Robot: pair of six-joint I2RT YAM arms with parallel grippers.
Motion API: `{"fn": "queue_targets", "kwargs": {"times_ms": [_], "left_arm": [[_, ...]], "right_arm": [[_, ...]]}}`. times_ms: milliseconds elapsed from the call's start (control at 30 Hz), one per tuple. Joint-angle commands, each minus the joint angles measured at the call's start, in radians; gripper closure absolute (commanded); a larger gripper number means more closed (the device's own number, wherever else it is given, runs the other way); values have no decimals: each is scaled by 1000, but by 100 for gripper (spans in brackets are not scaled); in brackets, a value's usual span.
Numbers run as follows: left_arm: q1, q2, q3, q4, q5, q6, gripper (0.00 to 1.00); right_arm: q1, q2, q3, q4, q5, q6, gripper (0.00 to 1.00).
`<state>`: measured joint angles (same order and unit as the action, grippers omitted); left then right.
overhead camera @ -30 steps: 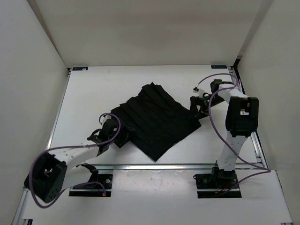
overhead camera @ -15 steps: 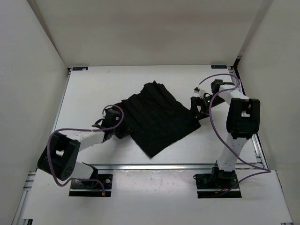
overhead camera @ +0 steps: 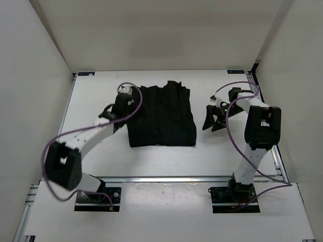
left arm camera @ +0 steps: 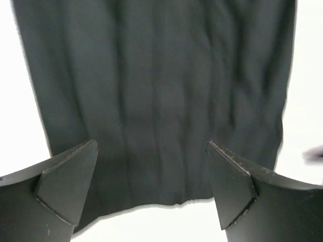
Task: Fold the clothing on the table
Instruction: Flatten the skirt out, then fold the skirt
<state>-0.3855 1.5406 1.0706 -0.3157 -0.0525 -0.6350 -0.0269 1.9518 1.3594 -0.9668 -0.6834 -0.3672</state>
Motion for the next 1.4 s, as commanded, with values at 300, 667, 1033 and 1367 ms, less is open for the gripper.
{"fn": "queue_targets", "kwargs": {"times_ms": [300,667,1033,1367], "left_arm": [[17,-462,-497,24,-15,-70,8],[19,-303,-544,168,49,-153,11],[4,-209,-543,244,111,-175,20],[-7,-120,-517,285,169,-184,46]], "right_arm": [[-7,-34,7,23,-18,27,9],[73,-22,-16,74,-134,134,12],[147,-11,-126,192,-33,272,10],[217,38,-99,223,-24,289,24]]}}
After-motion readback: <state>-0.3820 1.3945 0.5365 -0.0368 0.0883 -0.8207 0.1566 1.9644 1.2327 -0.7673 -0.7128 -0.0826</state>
